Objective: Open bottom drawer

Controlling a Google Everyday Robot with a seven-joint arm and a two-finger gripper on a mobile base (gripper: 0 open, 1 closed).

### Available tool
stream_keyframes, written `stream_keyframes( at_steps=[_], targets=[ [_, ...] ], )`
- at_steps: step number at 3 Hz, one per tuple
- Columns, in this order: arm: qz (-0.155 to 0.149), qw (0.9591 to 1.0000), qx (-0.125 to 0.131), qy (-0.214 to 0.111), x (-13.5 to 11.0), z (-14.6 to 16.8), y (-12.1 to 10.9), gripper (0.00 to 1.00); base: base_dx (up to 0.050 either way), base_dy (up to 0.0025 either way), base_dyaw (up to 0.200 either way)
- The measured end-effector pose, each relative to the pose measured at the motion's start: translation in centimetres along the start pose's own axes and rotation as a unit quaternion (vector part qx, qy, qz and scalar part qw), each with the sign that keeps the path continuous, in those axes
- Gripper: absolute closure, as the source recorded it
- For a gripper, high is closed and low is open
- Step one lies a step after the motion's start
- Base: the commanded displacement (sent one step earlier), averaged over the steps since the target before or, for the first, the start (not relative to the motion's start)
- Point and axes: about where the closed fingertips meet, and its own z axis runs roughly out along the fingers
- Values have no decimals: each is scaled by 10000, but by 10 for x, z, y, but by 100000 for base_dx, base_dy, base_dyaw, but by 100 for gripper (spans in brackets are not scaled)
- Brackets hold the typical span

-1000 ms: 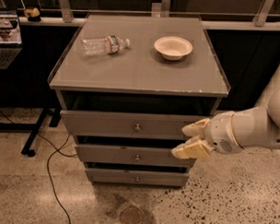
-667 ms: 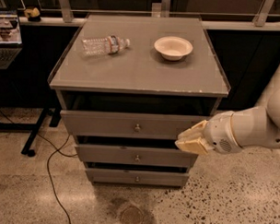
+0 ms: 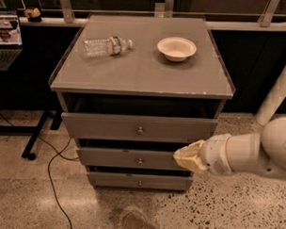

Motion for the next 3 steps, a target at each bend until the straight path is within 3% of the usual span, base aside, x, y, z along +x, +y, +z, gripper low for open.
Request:
stream_keyframes(
  at_steps=[1, 2, 3],
  targets=[
    [582, 9980, 150, -215, 40, 40, 11, 100, 0, 0, 0],
    [1285, 9901, 348, -434, 73, 83, 1, 100, 0, 0, 0],
    [1798, 9800, 655, -548, 97, 117, -19, 100, 0, 0, 0]
  ],
)
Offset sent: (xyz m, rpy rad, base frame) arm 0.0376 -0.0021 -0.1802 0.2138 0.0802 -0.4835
